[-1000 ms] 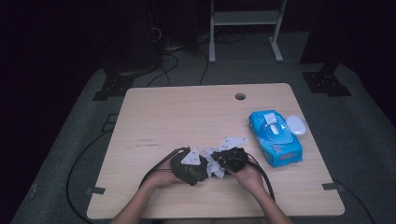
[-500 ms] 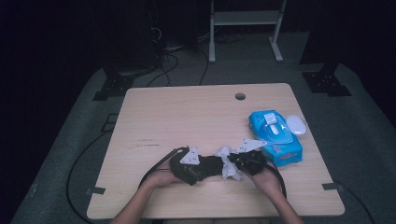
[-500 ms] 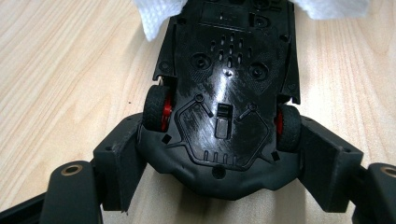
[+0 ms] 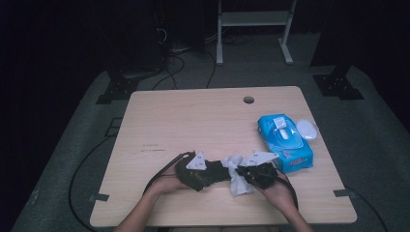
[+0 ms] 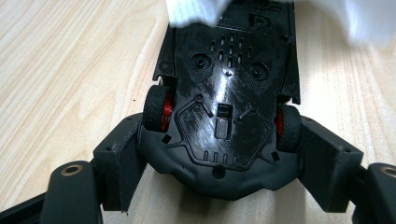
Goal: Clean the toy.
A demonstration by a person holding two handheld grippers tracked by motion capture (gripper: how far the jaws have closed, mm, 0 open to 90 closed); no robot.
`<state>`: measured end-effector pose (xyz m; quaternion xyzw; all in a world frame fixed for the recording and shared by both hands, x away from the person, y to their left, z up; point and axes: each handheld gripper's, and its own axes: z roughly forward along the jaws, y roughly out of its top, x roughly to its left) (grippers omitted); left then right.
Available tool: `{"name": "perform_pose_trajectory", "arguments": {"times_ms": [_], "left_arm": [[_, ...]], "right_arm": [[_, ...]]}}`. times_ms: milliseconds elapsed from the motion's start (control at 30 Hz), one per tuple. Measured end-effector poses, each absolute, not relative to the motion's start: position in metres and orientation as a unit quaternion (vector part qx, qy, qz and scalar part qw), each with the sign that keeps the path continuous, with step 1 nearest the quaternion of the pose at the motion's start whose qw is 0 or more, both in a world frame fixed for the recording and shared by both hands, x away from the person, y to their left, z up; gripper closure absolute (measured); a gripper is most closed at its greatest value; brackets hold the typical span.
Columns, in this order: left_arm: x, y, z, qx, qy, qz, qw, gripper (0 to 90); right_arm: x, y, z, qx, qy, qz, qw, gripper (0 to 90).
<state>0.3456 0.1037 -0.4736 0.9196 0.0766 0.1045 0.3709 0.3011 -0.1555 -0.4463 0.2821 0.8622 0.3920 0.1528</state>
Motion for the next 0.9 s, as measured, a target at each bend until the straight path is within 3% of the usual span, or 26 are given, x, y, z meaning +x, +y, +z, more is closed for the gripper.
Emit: {"name": "perform_pose_trajectory", "arguments": {"times_ms": [300, 500, 900], "left_arm": [[0.346, 0.105, -0.473, 0.920, 0.075, 0.107, 0.369, 24.2], [0.346, 0.105, -0.474, 0.920, 0.077, 0.106, 0.370, 24.2], [0.346, 0.104, -0.473, 0.921, 0.073, 0.107, 0.369, 24.2]], "right_arm": [[0.298, -0.175, -0.449, 0.307, 0.855, 0.391, 0.147, 84.7], [0.294, -0.166, -0.449, 0.293, 0.857, 0.403, 0.132, 84.6], [0.299, -0.175, -0.446, 0.303, 0.854, 0.397, 0.143, 84.6]]}}
